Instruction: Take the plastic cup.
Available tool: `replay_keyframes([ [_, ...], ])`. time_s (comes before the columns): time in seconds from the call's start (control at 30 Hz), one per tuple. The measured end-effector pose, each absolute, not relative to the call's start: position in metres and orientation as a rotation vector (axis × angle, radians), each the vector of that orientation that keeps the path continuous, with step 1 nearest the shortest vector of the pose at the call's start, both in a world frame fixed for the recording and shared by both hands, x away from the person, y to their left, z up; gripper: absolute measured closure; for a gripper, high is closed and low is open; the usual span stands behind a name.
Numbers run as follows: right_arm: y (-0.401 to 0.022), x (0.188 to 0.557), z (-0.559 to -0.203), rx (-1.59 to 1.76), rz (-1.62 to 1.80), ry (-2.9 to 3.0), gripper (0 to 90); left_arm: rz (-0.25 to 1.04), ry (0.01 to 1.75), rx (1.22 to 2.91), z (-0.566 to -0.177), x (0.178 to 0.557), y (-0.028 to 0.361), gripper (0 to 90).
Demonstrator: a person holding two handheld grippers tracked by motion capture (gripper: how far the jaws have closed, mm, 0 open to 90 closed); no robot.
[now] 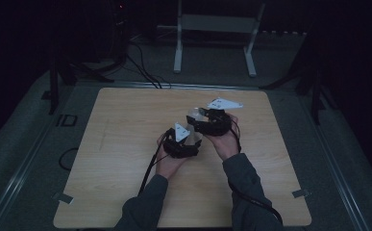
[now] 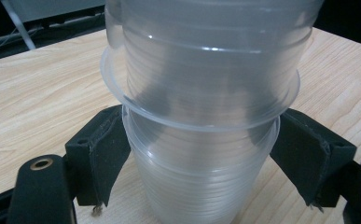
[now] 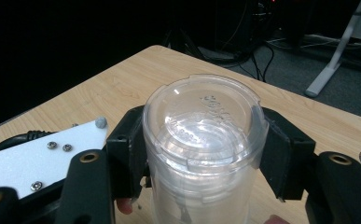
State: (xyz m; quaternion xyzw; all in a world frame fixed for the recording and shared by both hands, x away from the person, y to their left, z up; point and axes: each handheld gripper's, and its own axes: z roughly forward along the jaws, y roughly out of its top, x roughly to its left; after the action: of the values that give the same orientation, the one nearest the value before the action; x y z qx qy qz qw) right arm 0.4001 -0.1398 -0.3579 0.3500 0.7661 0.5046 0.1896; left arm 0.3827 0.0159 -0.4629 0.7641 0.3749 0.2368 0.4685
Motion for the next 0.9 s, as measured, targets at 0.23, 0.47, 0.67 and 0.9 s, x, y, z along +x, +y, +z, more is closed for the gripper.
replay_keyframes([
  [0.23,-0.142,0.400,-0.354,0.990,1.440,2.146,39.6,0.582,0.922,1.878,-0.462,0.382,0.017,20.8],
  [0.47,-0.144,0.398,-0.350,0.979,1.449,2.138,39.5,0.587,0.932,1.873,-0.461,0.380,0.019,18.8],
  [0.67,-0.147,0.397,-0.344,0.984,1.473,2.122,39.4,0.580,0.930,1.868,-0.459,0.379,0.021,18.2],
  [0.9,-0.149,0.392,-0.337,0.964,1.493,2.100,39.4,0.580,0.927,1.861,-0.455,0.377,0.022,17.3],
])
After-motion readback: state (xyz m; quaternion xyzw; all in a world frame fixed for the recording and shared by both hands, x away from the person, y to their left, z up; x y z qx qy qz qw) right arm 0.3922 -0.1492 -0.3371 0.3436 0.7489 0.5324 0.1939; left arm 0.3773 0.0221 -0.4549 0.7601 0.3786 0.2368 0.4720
